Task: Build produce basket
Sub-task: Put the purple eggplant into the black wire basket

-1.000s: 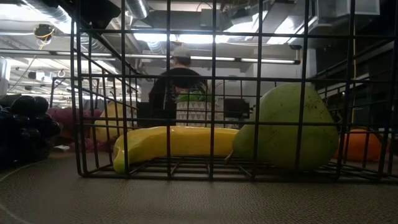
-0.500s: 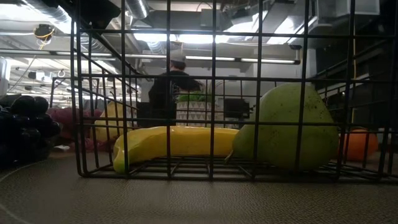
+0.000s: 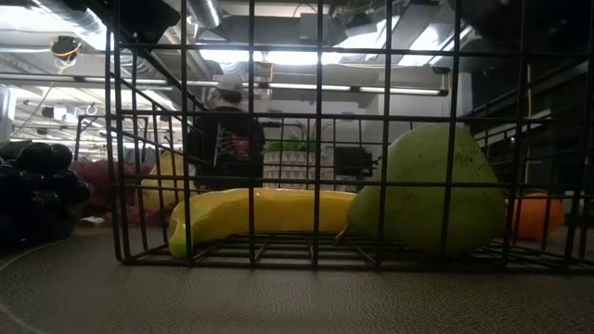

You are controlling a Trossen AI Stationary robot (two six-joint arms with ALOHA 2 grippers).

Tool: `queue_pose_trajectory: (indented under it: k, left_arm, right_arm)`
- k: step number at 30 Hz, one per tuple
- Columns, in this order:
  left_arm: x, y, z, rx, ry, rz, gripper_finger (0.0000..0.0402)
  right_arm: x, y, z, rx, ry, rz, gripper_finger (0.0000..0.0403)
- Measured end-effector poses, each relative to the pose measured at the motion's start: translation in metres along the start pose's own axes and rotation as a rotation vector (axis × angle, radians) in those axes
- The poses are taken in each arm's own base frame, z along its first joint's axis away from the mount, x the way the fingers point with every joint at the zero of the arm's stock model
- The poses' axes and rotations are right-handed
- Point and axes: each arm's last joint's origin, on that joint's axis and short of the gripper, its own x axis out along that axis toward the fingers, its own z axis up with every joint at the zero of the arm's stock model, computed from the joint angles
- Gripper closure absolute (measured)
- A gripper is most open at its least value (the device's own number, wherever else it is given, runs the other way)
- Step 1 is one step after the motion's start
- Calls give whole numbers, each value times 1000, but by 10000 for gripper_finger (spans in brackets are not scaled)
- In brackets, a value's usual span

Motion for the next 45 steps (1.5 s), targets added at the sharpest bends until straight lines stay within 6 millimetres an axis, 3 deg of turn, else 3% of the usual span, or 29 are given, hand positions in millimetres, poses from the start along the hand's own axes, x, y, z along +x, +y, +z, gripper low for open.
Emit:
queue_pose_trajectory:
  k: [5, 15, 25, 33, 45]
  left_arm:
    - [0, 0, 0, 1, 0, 0, 268]
    - [0, 0, 0, 2, 1, 0, 268]
    - [0, 0, 0, 2, 1, 1, 268]
    - [0, 0, 0, 2, 1, 0, 268]
    - [0, 0, 0, 2, 1, 0, 268]
  right_arm:
    - [-2, 15, 5, -53, -118, 83, 352]
    - [-2, 42, 8, -166, -75, 200, 349]
    - [29, 67, 24, -291, 10, 315, 348]
    - [51, 72, 22, -293, 52, 286, 326]
    - [53, 74, 19, -302, 100, 319, 303]
